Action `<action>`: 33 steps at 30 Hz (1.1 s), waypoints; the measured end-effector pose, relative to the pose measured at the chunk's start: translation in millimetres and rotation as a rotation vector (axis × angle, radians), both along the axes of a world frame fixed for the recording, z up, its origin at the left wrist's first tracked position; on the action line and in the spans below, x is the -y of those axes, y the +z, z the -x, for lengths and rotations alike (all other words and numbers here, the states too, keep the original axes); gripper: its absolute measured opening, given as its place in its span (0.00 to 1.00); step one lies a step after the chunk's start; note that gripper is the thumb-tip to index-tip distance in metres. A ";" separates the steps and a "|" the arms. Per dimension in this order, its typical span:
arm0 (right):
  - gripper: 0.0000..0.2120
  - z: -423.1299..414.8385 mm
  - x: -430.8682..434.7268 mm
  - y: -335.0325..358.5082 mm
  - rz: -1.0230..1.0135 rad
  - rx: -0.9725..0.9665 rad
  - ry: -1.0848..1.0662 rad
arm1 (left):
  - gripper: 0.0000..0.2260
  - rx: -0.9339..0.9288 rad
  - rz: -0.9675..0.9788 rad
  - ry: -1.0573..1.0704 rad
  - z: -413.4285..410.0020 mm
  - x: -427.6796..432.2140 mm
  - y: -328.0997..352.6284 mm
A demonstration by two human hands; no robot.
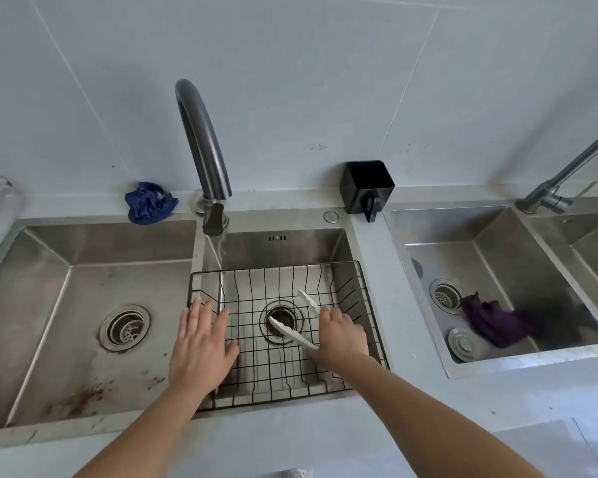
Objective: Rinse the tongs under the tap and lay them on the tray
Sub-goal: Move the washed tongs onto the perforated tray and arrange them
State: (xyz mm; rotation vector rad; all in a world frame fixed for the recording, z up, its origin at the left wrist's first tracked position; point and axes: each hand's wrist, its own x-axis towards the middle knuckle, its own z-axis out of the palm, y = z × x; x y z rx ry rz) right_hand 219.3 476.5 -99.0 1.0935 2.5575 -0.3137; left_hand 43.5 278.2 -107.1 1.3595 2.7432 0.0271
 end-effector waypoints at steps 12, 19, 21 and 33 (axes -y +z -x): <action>0.36 15.2 7.6 50.9 0.106 -0.308 -0.053 | 0.29 0.086 -0.102 0.132 3.5 5.8 23.8; 0.33 51.8 25.8 70.1 0.126 -0.370 0.081 | 0.29 0.020 -0.125 0.304 10.9 34.9 54.6; 0.35 62.2 32.4 75.1 0.126 -0.376 0.141 | 0.28 0.014 -0.132 0.363 9.6 45.0 65.5; 0.39 120.2 102.9 112.2 0.158 -0.433 0.426 | 0.29 -0.087 -0.205 0.609 3.5 146.7 110.8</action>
